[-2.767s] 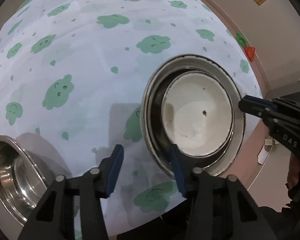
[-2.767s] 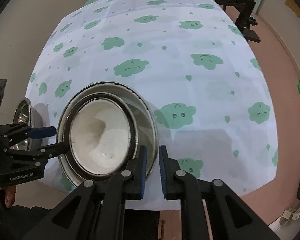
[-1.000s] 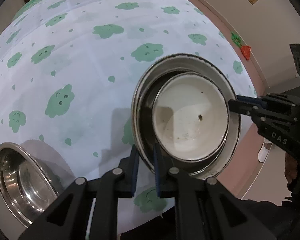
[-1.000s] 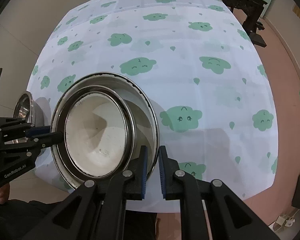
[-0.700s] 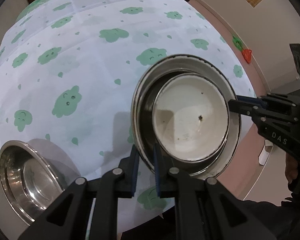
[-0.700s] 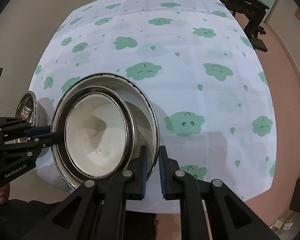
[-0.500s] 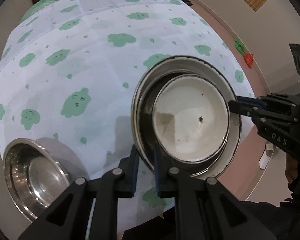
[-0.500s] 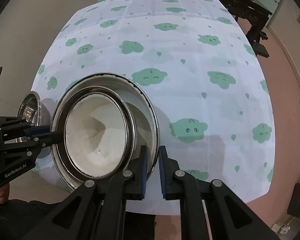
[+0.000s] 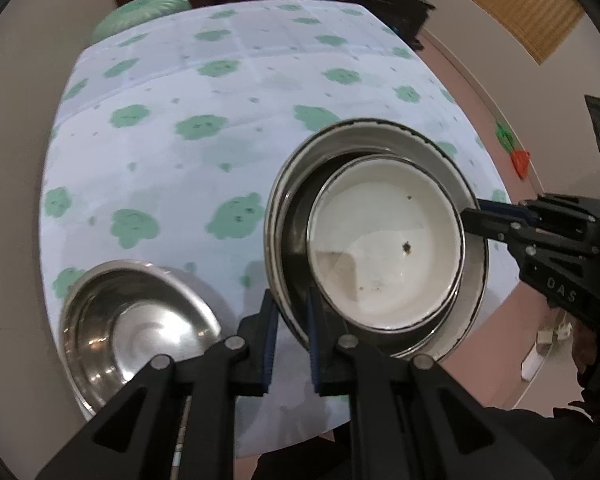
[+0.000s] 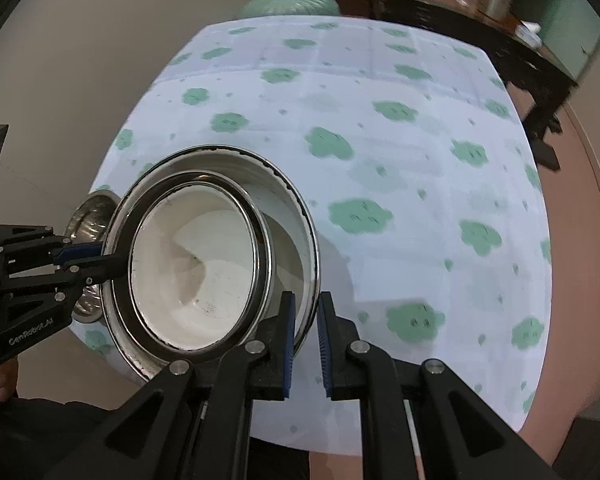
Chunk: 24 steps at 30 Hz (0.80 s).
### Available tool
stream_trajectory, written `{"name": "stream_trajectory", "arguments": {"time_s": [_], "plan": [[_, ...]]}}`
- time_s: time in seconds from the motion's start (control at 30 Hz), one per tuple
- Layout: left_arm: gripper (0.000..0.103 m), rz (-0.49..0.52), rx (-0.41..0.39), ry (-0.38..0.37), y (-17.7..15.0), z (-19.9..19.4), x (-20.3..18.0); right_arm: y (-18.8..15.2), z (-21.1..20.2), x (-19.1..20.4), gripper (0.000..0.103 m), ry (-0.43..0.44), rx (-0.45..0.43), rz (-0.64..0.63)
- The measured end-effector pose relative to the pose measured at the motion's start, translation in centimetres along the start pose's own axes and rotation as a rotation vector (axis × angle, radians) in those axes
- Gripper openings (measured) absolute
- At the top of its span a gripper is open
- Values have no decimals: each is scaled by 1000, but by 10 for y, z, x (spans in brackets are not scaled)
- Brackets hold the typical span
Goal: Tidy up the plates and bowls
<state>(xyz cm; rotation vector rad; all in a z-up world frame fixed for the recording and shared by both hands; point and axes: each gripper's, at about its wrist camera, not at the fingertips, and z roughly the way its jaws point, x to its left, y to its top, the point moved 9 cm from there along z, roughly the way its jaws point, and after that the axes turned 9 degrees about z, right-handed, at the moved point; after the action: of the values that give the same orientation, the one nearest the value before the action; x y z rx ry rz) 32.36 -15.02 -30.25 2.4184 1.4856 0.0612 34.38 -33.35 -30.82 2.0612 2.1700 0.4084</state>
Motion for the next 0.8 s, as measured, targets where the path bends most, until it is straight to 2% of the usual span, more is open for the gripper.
{"name": "stream_trajectory", "arguments": {"time_s": [0.37, 0.8], "plan": [[10, -124, -33, 62, -21, -25, 54, 25, 3, 64, 12, 49, -8, -137], [10, -267, -25, 129, -69, -44, 115, 32, 16, 143, 12, 114, 13, -268]]}}
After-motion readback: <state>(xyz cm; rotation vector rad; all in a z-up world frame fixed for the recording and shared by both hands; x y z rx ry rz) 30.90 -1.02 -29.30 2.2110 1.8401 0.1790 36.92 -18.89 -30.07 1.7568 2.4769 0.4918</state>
